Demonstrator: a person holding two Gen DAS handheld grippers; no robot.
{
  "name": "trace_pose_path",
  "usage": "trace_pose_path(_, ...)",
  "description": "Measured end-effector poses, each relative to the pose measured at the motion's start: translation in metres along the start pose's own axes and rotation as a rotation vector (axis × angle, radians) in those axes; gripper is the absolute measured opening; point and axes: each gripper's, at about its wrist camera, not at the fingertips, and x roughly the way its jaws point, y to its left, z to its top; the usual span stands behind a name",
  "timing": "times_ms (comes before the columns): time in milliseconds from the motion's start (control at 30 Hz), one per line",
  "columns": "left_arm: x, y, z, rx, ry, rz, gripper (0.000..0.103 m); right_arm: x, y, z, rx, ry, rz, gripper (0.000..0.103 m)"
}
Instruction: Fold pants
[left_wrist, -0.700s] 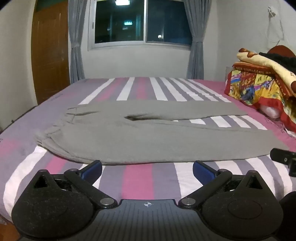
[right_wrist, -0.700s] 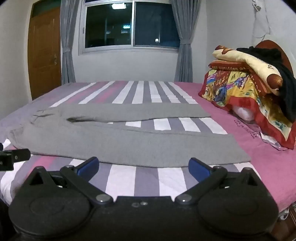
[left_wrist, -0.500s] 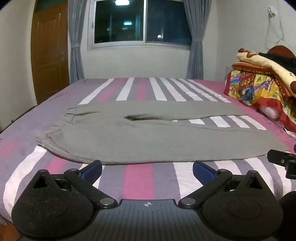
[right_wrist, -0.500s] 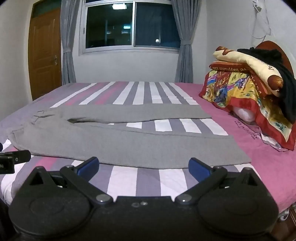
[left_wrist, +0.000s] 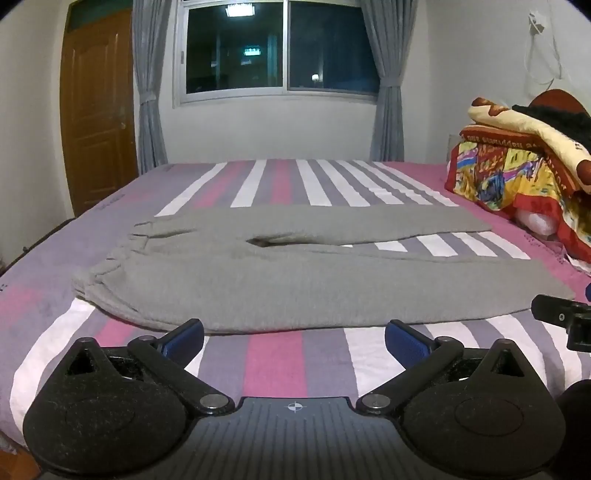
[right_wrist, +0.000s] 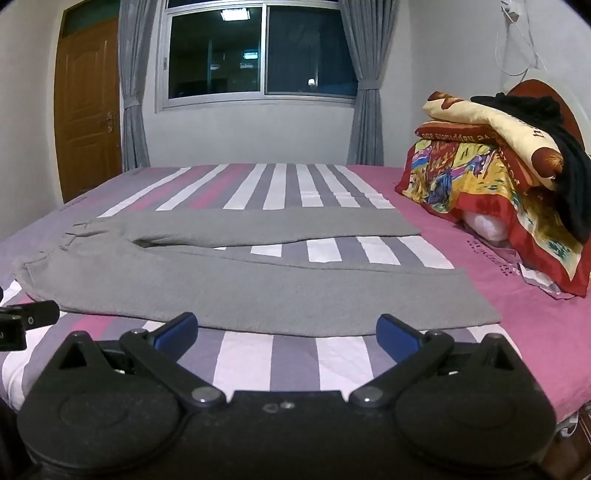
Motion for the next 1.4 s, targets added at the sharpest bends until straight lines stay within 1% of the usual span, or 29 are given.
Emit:
trace_pose_path(167, -0.003, 0.001, 0.003, -0.003, -0.007, 0.006, 0.103, -0.002, 0.001, 0.0, 0.001, -0.003, 0.0, 0.102)
trace_pose_path(333, -0.004, 0.003, 0.003, -0.008, -0.012, 0.008, 0.103, -0.006, 0.003, 0.003, -0.004, -0.024, -0.01, 0.102)
trace_pose_path(500, -0.004, 0.004, 0.004, -0.007, -0.015, 0.004, 0.103, -0.006, 0.001, 0.007, 0.007, -0.021, -0.004, 0.102)
trace_pose_path(800, -0.004, 0.005, 0.007, -0.006, -0.026, 0.022, 0.103, -0.005, 0.0, 0.007, 0.007, -0.023, -0.005, 0.102)
trace_pose_path(1400, -0.003, 0.005, 0.005, -0.004, -0.027, 0.02, 0.103, -0.006, -0.001, 0.009, 0.008, -0.024, -0.003, 0.102)
